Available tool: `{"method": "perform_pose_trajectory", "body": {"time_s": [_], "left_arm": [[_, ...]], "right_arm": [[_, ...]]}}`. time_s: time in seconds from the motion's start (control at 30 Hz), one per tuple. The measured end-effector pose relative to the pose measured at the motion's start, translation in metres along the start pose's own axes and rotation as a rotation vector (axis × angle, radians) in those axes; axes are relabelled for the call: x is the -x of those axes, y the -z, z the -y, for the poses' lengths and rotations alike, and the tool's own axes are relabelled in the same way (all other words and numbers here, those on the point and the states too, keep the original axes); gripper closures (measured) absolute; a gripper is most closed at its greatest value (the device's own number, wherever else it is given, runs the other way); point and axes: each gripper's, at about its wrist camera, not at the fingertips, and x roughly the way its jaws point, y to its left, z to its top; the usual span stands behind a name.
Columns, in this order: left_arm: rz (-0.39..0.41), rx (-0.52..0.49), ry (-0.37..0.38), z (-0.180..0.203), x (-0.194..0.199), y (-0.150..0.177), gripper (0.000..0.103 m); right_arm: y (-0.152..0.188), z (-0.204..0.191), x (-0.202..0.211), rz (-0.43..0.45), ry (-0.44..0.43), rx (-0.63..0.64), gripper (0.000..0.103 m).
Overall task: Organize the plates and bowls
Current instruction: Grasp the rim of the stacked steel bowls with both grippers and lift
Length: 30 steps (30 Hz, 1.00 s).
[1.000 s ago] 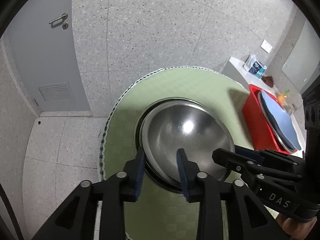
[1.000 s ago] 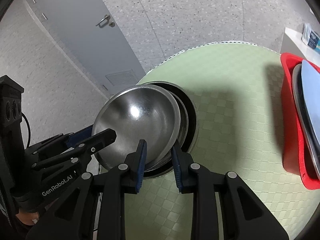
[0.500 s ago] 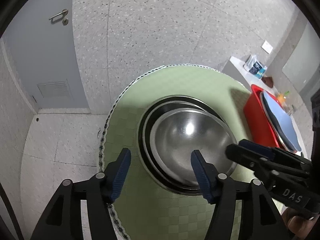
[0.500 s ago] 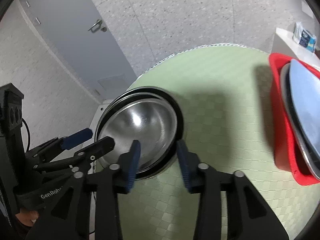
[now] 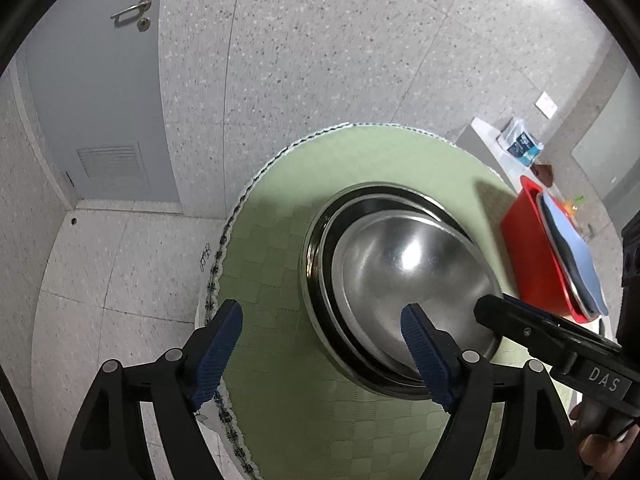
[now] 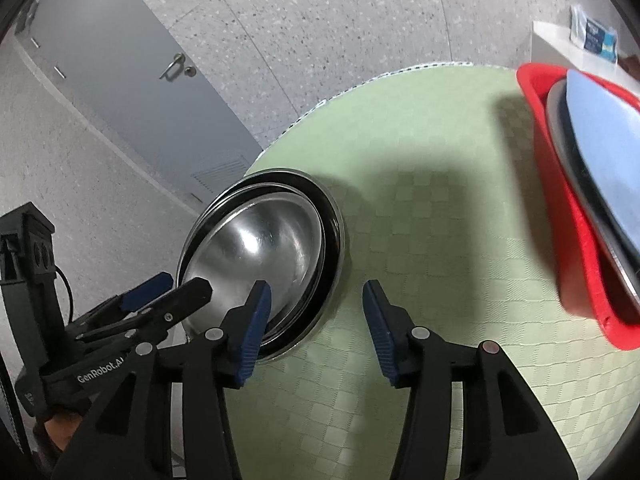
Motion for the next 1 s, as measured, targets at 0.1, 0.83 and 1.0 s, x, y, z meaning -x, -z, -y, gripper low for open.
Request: {"method": "perform_pose_trajectory", "body": {"time_s": [0.1, 0.83, 1.0], "left_arm": [[-0.005, 0.01, -0.008, 0.001, -0.005, -0.001, 0.021], [-0.058, 0.039, -0.022, 0.007, -0.047, -0.01, 0.022], [-0.058, 0.029, -0.001, 0.006, -0.05, -0.014, 0.031]], "right_arm": [[-0.002, 0.003, -0.004, -0.005, -0.008, -0.019, 0.053], [0.003, 0.019, -0.044, -0.068, -0.081, -0.158, 0.046], [0.005, 0.018, -0.046, -0.074, -0.118, -0.163, 0.049]]}}
